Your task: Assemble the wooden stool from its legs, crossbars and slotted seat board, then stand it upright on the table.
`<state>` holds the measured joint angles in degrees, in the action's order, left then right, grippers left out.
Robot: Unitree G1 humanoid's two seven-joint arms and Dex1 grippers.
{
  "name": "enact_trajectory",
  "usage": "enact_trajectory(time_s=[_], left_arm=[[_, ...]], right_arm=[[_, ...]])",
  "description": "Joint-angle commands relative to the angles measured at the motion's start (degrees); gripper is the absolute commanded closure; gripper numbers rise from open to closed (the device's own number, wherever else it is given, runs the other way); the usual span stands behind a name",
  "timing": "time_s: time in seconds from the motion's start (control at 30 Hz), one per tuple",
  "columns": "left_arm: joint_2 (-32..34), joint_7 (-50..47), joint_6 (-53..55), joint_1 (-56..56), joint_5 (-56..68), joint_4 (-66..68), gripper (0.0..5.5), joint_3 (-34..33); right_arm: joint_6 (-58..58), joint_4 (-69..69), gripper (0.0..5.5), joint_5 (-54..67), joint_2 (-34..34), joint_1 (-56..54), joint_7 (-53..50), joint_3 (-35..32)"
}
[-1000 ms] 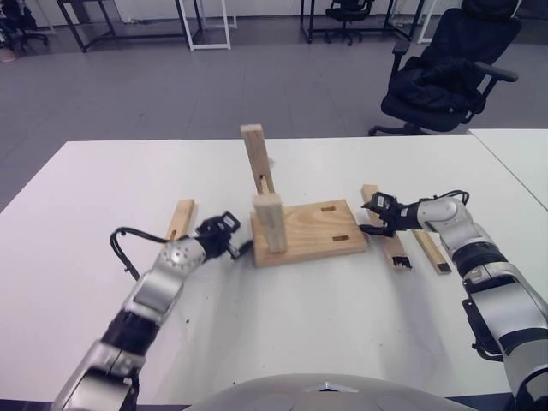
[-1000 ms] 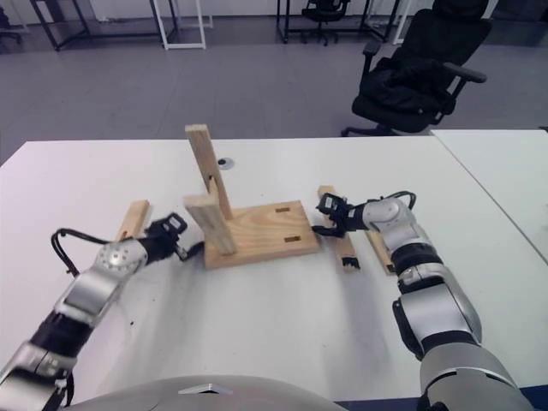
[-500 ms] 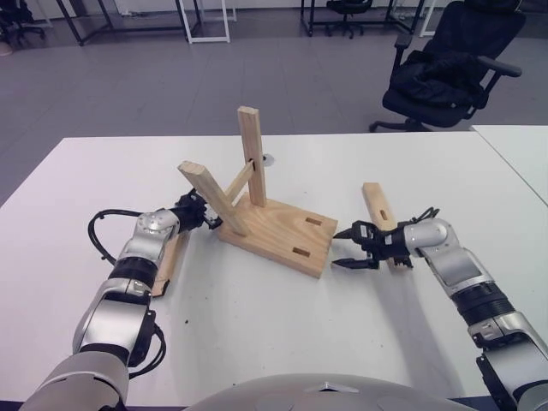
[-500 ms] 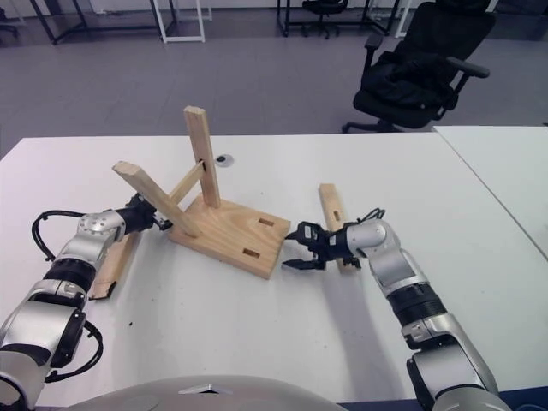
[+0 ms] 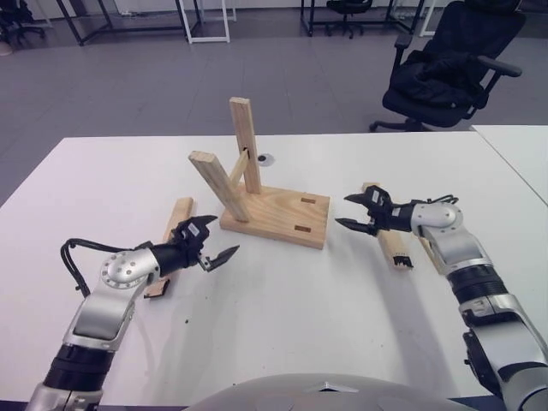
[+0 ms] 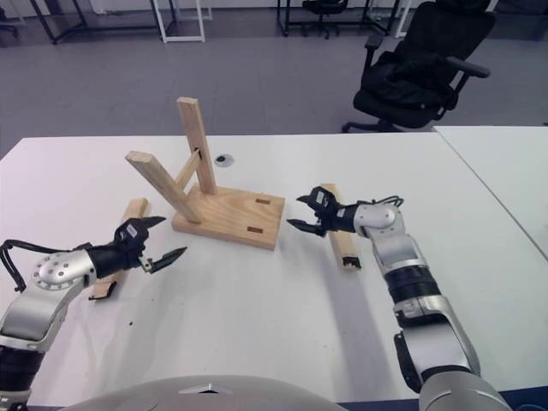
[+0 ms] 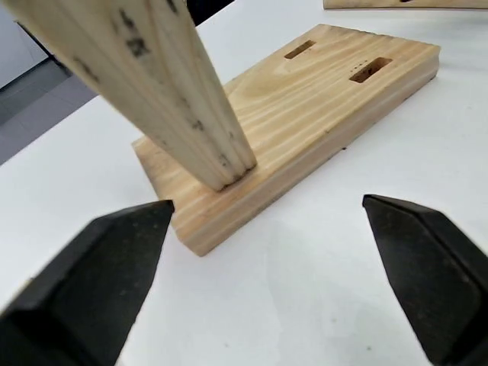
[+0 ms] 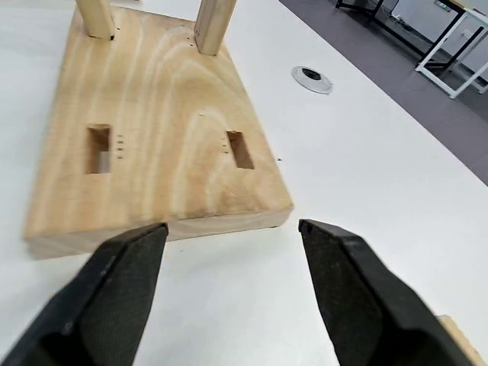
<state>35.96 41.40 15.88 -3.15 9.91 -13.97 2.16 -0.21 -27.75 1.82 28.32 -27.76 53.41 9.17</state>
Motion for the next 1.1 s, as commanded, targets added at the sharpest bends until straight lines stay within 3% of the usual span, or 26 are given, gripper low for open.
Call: enact_trajectory(time_s=[0.03,0.13,0.3,0.5,0.8,0.97,1.1], left_arm=[[-9.4,-10.3,6.2,4.4,-0.6,-0.4,0.92,1.1],[-18.4,-16.0,11.5,2.5,5.4,-5.3,0.92,0.6],[-23.4,-24.7,11.8,7.1,2.8,1.5,0.92,-1.4],[-28.6,-28.2,12.0,8.8,2.4,2.9,1.92,1.5],[-28.4,-29.0,12.0,8.4,2.4,2.9,3.28,-0.2],[-28.4,-25.2,9.3,8.4,5.0,4.3,3.29,-0.8],[-22.4,-11.7,4.3,7.6,7.7,5.6,3.30,-0.1]], right_arm=[[-0.6,0.2,2.27,-0.6,-3.9,0.3,-1.5,1.7],[-0.3,1.2,2.27,-0.4,-5.0,2.6,-1.9,2.5],[1.1,1.9,2.27,0.3,-6.5,3.9,-3.3,2.3],[2.0,2.7,2.22,0.6,-7.8,5.2,-4.1,2.6],[1.4,1.6,2.22,0.2,-7.7,4.9,-5.5,1.9],[1.2,0.4,2.22,1.5,-6.7,2.0,-6.3,-0.8],[5.0,0.8,2.22,7.7,-5.3,-4.2,-6.4,-8.1]])
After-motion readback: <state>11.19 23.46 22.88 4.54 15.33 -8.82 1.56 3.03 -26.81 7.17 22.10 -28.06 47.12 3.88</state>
